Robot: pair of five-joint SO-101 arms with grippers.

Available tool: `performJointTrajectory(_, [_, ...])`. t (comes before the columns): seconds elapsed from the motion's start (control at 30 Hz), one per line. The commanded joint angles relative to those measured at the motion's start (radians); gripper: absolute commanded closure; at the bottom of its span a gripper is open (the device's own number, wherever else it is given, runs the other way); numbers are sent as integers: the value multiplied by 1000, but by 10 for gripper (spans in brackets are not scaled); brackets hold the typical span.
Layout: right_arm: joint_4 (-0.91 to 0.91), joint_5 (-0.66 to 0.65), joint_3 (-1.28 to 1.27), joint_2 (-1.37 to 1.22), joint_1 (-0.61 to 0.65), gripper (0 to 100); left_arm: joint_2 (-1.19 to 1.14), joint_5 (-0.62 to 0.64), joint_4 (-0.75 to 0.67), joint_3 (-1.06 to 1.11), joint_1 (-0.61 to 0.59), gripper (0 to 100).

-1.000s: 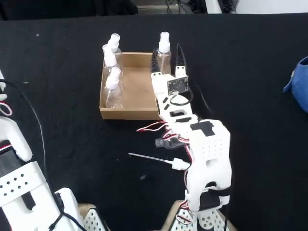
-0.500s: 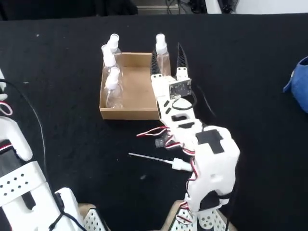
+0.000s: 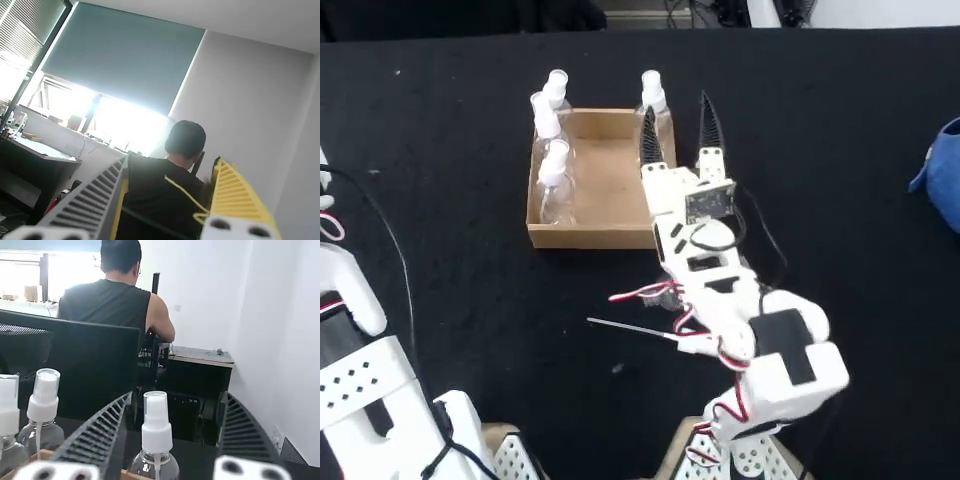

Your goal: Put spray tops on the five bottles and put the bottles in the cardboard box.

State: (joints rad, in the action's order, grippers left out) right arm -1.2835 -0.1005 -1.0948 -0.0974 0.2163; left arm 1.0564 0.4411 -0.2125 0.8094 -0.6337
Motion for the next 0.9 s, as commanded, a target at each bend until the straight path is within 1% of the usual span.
performJointTrajectory(0.0, [5,-3,-44,116,-54,765,5,8,-20,-15,12,848])
performJointTrajectory(0.07, [32,-2,-77,156,-63,766,5,8,-20,-15,12,848])
performJointTrajectory(0.13, [130,-2,-96,205,-63,766,5,8,-20,-15,12,848])
performJointTrajectory(0.23, [358,-2,-96,303,-72,766,5,8,-20,-15,12,848])
performJointTrajectory(0.5, [1002,-9,-94,671,-178,766,5,11,-20,-15,13,848])
performJointTrajectory(0.6, [1226,-14,-71,786,-221,766,5,8,-20,-15,31,848])
performJointTrajectory(0.8, [1749,-198,119,829,-210,766,5,6,-20,-12,33,848])
performJointTrajectory(0.87, [1933,-288,206,829,-210,766,5,6,-20,-12,33,848])
